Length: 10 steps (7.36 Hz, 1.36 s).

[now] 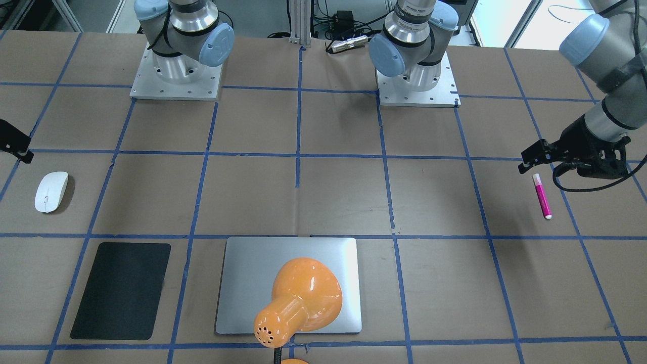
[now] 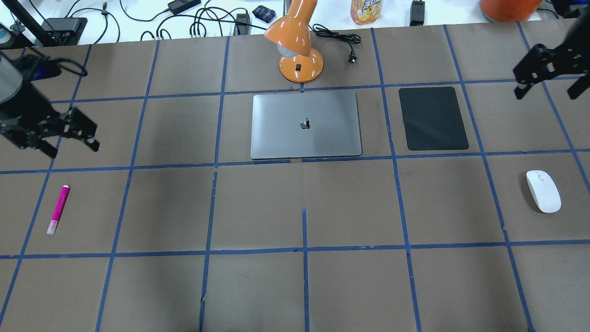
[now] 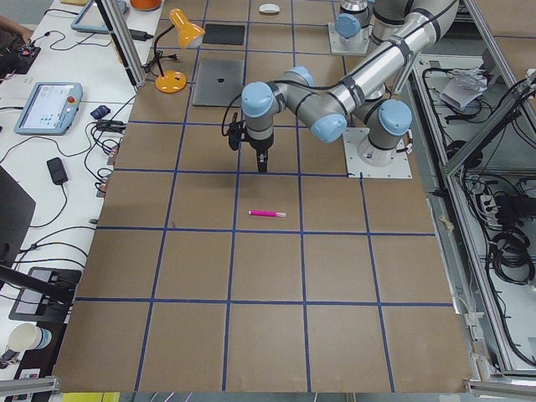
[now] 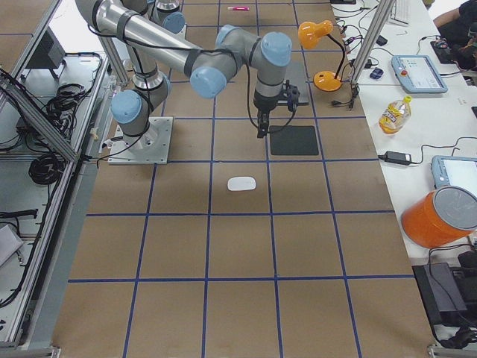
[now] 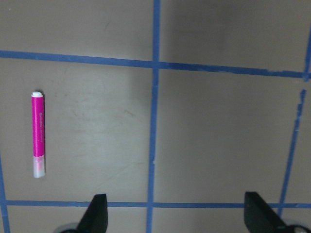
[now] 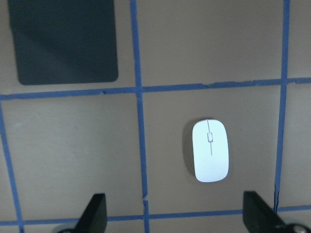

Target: Place pen and mouse around notebook

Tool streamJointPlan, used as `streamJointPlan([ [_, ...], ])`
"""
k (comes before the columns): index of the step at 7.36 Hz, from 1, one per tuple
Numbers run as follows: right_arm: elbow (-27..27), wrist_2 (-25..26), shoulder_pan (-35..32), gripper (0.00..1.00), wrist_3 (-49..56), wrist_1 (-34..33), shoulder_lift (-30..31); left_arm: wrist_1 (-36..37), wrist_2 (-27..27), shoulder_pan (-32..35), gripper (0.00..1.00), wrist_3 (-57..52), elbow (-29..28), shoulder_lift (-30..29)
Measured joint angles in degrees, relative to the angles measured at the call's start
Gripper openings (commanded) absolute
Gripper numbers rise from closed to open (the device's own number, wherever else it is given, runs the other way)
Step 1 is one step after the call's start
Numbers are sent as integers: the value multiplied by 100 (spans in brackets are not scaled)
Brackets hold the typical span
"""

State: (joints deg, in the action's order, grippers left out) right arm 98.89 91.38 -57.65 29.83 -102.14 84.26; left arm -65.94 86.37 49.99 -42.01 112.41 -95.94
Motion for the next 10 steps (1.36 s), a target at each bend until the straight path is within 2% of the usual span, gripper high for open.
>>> streamJointPlan([
  [2,944,76,347,100,436,-1284,-400,1258,167,-314,100,-649,313,-518],
  [3,1169,123,441,100,576,-1579,-613,1698,318,-481,100,-891,363,-762],
  [5,1330,215,513,100,689,-1948,-942,2102,427,-702,100,-1064,398,-1130],
  [7,1343,289,551,100,743,-2297,-1239,2163,460,-740,97,-880,421,-1340],
  [8,1354,305,557,100,749,-2372,-1345,2161,459,-742,84,-805,429,-1397],
  [9,1372,328,562,98,751,-2403,-1418,2158,457,-743,50,-758,448,-1441],
  [10,1386,372,575,95,752,-2417,-1493,2161,460,-740,28,-750,475,-1466],
])
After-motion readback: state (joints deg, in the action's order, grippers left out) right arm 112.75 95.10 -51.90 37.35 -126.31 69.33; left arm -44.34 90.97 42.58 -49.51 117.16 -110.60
